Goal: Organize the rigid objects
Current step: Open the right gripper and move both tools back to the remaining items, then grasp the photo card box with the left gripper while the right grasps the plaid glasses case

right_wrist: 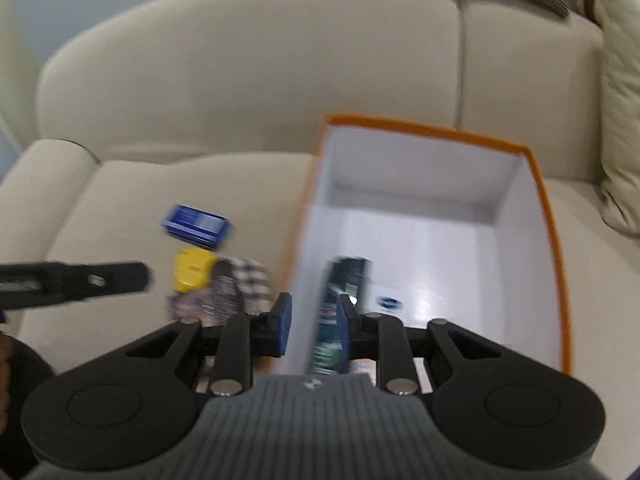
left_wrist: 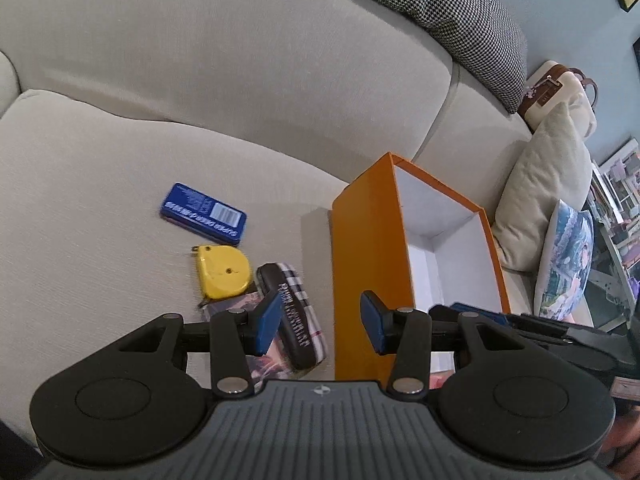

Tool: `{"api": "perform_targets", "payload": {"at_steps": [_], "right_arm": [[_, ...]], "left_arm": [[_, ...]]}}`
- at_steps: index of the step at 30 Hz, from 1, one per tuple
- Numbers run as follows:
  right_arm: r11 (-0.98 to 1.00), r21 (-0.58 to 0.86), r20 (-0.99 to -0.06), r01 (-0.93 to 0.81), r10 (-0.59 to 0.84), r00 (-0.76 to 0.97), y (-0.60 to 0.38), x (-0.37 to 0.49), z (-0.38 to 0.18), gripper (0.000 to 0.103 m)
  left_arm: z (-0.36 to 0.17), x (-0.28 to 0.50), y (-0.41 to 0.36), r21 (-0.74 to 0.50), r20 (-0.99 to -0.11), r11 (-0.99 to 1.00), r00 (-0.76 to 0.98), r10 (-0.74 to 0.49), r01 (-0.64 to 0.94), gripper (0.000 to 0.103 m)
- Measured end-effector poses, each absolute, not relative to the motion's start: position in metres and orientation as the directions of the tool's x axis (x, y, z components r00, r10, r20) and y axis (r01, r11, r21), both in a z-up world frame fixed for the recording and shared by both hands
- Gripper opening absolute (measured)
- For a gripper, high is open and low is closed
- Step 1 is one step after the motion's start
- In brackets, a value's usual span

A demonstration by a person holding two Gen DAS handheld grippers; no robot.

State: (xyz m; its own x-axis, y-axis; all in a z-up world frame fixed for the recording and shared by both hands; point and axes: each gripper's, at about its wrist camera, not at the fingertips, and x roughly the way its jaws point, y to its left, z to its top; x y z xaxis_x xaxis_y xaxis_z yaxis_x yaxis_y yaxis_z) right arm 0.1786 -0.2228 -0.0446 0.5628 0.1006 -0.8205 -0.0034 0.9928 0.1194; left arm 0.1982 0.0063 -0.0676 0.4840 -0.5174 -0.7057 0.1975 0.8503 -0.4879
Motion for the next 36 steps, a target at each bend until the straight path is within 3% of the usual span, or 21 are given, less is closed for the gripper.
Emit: {"api": "perform_targets", "payload": {"at_steps": [5,12,22,36], "right_arm": [[0.992,0.113,-0.789,-0.050,0.120,0.602,-0.181,0.170,-0.044,0.040],[0.990,0.132,-0.824,-0.057,0.141,0.549,-0.143,0.166,-0.075,0.040],[0.992,0.113,-0.880,-0.060,0.128,0.458,-0.127,0.174,-0.113,0.039],[0.974,-0.062,-0.922,-0.217,0.027,0.387,-0.112,0.227,-0.144,0.041]], "left_arm": [[-0.078,0.190,0.024,-0.470,-0.726,0.861,0.468,-0.503,0.196,0.053],[-0.095,0.180,0.046,-0.423,-0.741,0.880,0.475,-0.474,0.218,0.053],[-0.129,0.196,0.067,-0.527,-0.741,0.841,0.418,-0.526,0.123,0.053],[-0.187,0.227,0.044,-0.580,-0.785,0.814,0.293,-0.546,-0.034,0.053]]}}
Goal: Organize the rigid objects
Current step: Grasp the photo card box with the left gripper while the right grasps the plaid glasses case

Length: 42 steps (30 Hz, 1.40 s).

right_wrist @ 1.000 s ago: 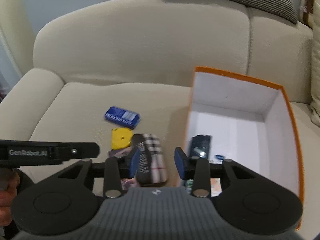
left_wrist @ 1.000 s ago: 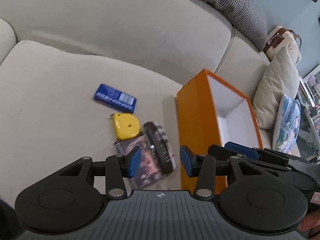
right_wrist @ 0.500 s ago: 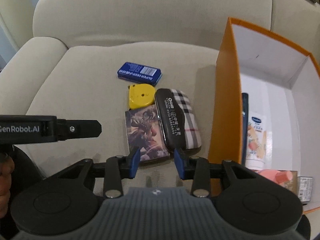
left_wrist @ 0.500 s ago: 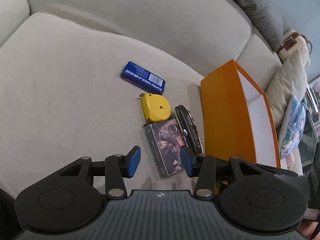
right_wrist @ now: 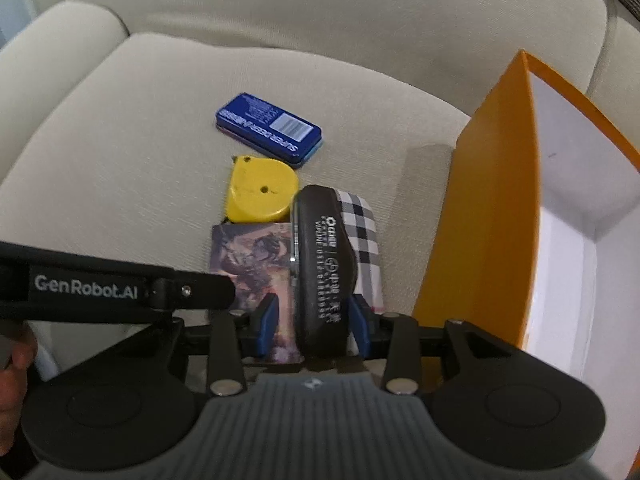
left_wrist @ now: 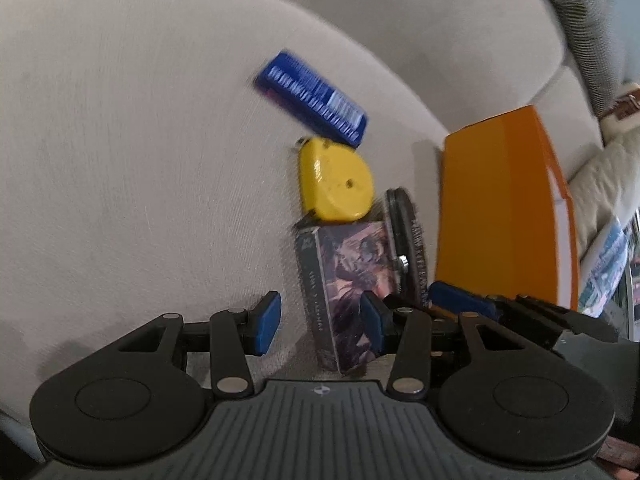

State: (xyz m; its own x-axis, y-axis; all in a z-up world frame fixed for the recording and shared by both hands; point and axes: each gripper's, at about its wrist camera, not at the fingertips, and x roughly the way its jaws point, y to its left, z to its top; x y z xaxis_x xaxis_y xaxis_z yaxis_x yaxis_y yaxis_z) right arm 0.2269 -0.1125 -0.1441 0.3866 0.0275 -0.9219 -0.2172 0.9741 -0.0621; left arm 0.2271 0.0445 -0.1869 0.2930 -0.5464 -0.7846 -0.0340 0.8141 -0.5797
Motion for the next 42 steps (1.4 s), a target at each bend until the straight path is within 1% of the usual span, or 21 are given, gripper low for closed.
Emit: {"api": "perform_targets", "payload": {"at_steps": [2,6,7,8,9,11,14,15,16,18,20,24,26,27,28,30,35,38,39,40,42], "right_arm": [[0.964,-0.083,-0.921,-0.251,0.022,0.388,-0.110,0.229,-0.146,0.045],[0.951,-0.089,-0.929,-0.295,0.028,0.369,-0.110,0.236,-0.148,0.046],[0.951,-0.082,-0.931,-0.298,0.033,0.362,-0.111,0.237,-0.149,0.045],[0.951,-0.082,-0.932,-0.297,0.032,0.362,-0.112,0.238,-0.149,0.038],[0.953,-0.082,-0.931,-0.293,0.032,0.364,-0.113,0.240,-0.148,0.036],[0.955,-0.074,-0.931,-0.288,0.037,0.363,-0.114,0.240,-0.147,0.035],[0.957,-0.077,-0.931,-0.280,0.032,0.363,-0.112,0.238,-0.146,0.032],[0.958,-0.077,-0.931,-0.277,0.030,0.365,-0.112,0.238,-0.145,0.031],[0.960,-0.072,-0.931,-0.272,0.033,0.364,-0.111,0.237,-0.144,0.031],[0.960,-0.061,-0.930,-0.272,0.045,0.366,-0.108,0.234,-0.140,0.026],[0.957,-0.071,-0.927,-0.280,0.040,0.374,-0.102,0.231,-0.137,0.024],[0.957,-0.029,-0.932,-0.289,0.079,0.355,-0.092,0.223,-0.136,0.024],[0.955,-0.020,-0.931,-0.297,0.091,0.353,-0.086,0.218,-0.136,0.024],[0.955,-0.006,-0.931,-0.296,0.103,0.350,-0.085,0.217,-0.135,0.024],[0.956,0.018,-0.931,-0.292,0.123,0.344,-0.086,0.215,-0.134,0.023],[0.959,0.066,-0.930,-0.277,0.159,0.330,-0.091,0.214,-0.133,0.021],[0.970,0.146,-0.928,-0.192,0.202,0.314,-0.112,0.223,-0.126,0.020],[0.972,0.112,-0.927,-0.206,0.176,0.331,-0.112,0.224,-0.123,0.022],[0.972,0.088,-0.927,-0.216,0.159,0.341,-0.111,0.224,-0.122,0.025],[0.972,0.068,-0.926,-0.227,0.146,0.348,-0.111,0.226,-0.122,0.025],[0.968,0.040,-0.926,-0.247,0.129,0.355,-0.110,0.228,-0.122,0.027]], "left_arm": [[-0.192,0.225,0.045,-0.587,-0.779,0.807,0.316,-0.542,-0.061,0.053],[-0.197,0.223,0.044,-0.608,-0.760,0.791,0.341,-0.554,-0.069,0.052],[-0.198,0.222,0.044,-0.617,-0.752,0.783,0.348,-0.559,-0.075,0.049],[-0.198,0.221,0.044,-0.629,-0.742,0.773,0.353,-0.569,-0.076,0.047],[-0.198,0.221,0.045,-0.647,-0.730,0.759,0.353,-0.585,-0.079,0.040],[-0.196,0.220,0.045,-0.650,-0.727,0.755,0.360,-0.585,-0.085,0.039],[-0.190,0.217,0.047,-0.650,-0.724,0.755,0.371,-0.581,-0.086,0.033],[-0.189,0.217,0.048,-0.647,-0.728,0.757,0.371,-0.577,-0.090,0.025],[-0.185,0.216,0.050,-0.634,-0.736,0.768,0.374,-0.565,-0.088,0.014],[-0.178,0.214,0.055,-0.621,-0.741,0.780,0.382,-0.552,-0.076,0.000],[-0.172,0.212,0.060,-0.601,-0.758,0.795,0.374,-0.535,-0.079,0.000],[-0.173,0.204,0.073,-0.609,-0.764,0.784,0.356,-0.538,-0.121,0.000],[-0.173,0.201,0.078,-0.593,-0.779,0.791,0.358,-0.515,-0.151,0.005],[-0.174,0.201,0.081,-0.590,-0.783,0.790,0.358,-0.509,-0.168,0.014],[-0.175,0.200,0.084,-0.590,-0.785,0.786,0.357,-0.507,-0.182,0.026],[-0.179,0.201,0.087,-0.583,-0.793,0.787,0.352,-0.497,-0.203,0.038],[-0.189,0.203,0.082,-0.592,-0.792,0.777,0.335,-0.511,-0.215,0.041],[-0.192,0.203,0.074,-0.600,-0.785,0.772,0.337,-0.520,-0.209,0.045],[-0.193,0.203,0.072,-0.598,-0.785,0.775,0.341,-0.517,-0.203,0.050],[-0.194,0.204,0.070,-0.594,-0.787,0.779,0.344,-0.513,-0.198,0.053],[-0.196,0.205,0.066,-0.598,-0.781,0.779,0.354,-0.515,-0.188,0.055]]}}
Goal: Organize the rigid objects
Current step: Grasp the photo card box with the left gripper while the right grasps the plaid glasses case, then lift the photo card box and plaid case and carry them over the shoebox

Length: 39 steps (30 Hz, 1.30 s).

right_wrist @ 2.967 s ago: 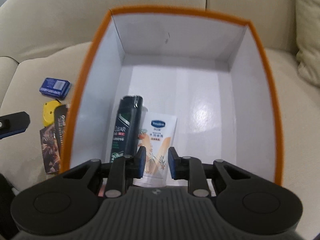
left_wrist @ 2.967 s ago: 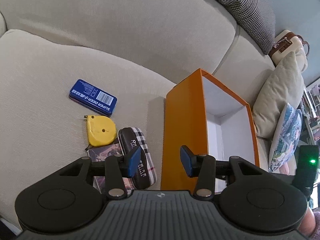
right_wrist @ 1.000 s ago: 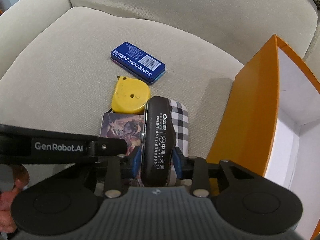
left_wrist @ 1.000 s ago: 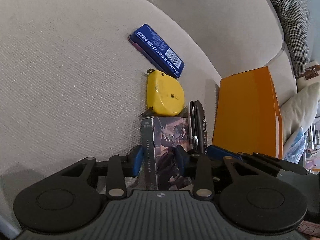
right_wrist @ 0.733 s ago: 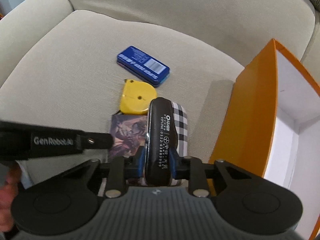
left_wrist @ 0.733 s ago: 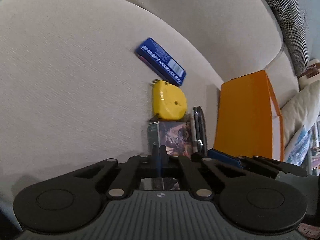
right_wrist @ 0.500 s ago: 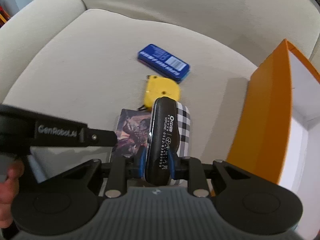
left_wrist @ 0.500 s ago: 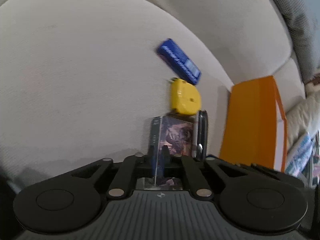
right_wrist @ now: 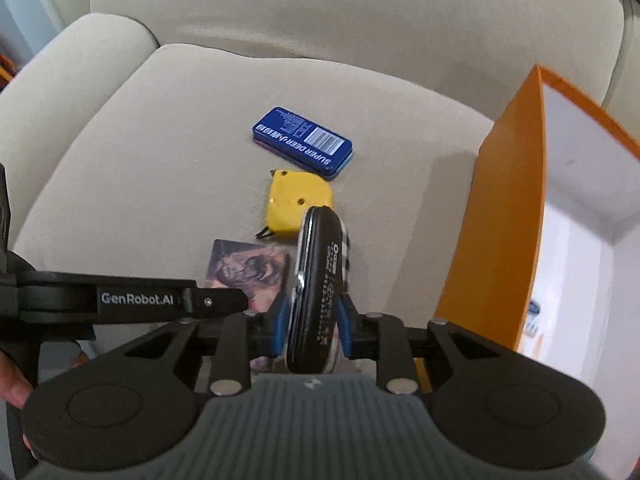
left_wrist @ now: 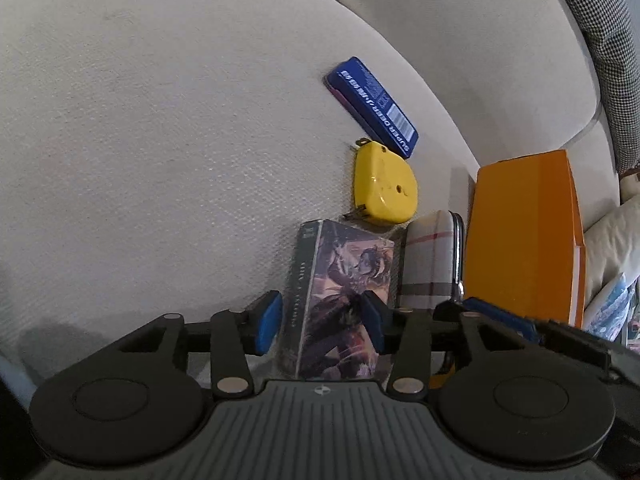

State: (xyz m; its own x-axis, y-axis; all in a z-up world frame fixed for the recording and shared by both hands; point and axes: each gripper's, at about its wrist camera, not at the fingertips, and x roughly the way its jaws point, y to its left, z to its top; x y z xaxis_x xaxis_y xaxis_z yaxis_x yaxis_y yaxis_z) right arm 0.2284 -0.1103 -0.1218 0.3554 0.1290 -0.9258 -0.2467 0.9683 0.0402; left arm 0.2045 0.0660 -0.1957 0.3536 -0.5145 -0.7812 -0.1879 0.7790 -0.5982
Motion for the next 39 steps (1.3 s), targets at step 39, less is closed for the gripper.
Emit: {"api": "perform_targets", "payload": {"at_steps": [39], "right_arm": [[0.969,0.215,-0.884,-0.126,0.248,0.397,-0.144,0.203,-0.110,0.018]], "left_arm": [[-0.122,0.194,0.042,-0.560,-0.751,0.829,0.425,-0.506,-0.002,0.025]]}}
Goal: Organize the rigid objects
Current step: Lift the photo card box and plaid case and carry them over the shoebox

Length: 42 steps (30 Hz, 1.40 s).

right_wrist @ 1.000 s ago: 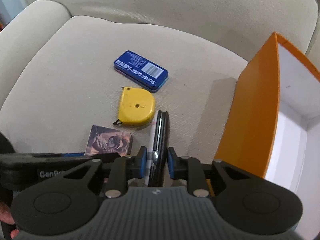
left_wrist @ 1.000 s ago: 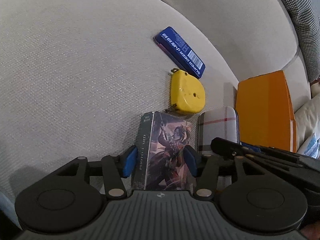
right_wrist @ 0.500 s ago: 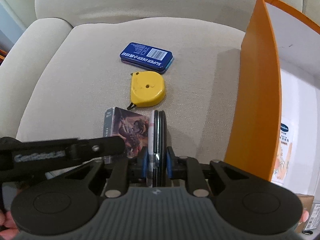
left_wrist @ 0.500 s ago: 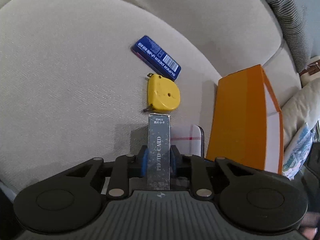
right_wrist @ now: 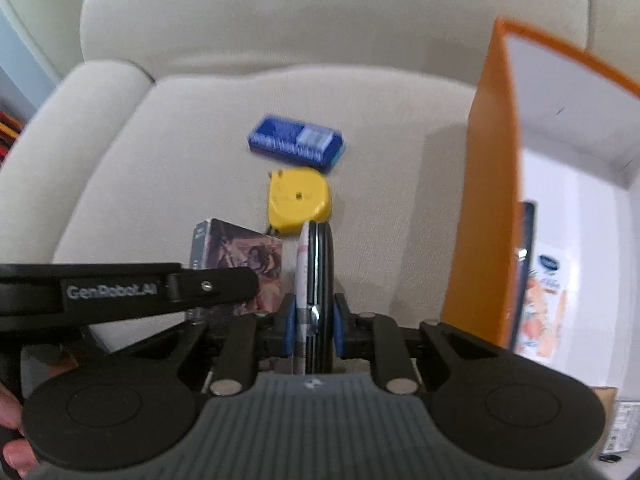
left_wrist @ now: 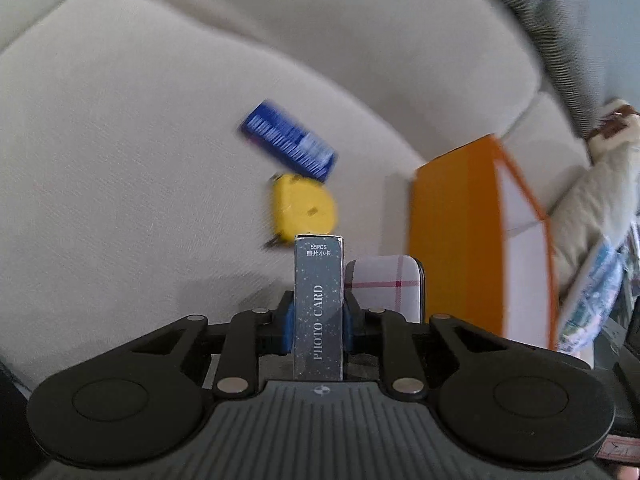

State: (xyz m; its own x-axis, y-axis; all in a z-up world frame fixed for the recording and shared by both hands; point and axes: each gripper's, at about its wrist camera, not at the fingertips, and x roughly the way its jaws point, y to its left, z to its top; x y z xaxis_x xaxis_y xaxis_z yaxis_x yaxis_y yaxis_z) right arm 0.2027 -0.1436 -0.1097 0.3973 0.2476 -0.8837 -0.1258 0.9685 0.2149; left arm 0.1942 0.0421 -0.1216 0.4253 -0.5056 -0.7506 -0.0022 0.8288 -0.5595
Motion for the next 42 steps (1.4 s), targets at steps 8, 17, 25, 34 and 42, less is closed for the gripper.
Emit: {"api": "perform_targets", "payload": {"at_steps": [8,17,25,34,42], "right_arm": [[0.966,0.252,-0.801,-0.047,0.236,0.550,-0.209,0.173,-0.033,0.018],[0.969,0.191,-0.830,0.156,0.075,0.553,-0.316,0.166,-0.031,0.019],[0.935,0.273,-0.870,0.229,0.138,0.472,-0.352,0.192,-0.102,0.019],[0.911,0.342,-0.891,0.229,0.237,0.386,-0.355,0.210,-0.150,0.019],[0.982,0.151,-0.928,0.115,0.101,0.358,-0.338,0.214,-0.138,0.029]], "left_arm": [[-0.039,0.190,0.000,-0.596,-0.628,0.770,0.466,-0.624,0.228,0.025],[-0.026,0.205,-0.114,-0.526,-0.649,0.721,0.334,-0.683,0.452,0.025],[-0.065,0.225,-0.170,-0.440,-0.755,0.758,0.259,-0.603,0.481,0.025],[-0.085,0.237,-0.187,-0.409,-0.781,0.762,0.239,-0.577,0.502,0.025],[-0.091,0.240,-0.190,-0.414,-0.784,0.755,0.224,-0.580,0.509,0.025]]}}
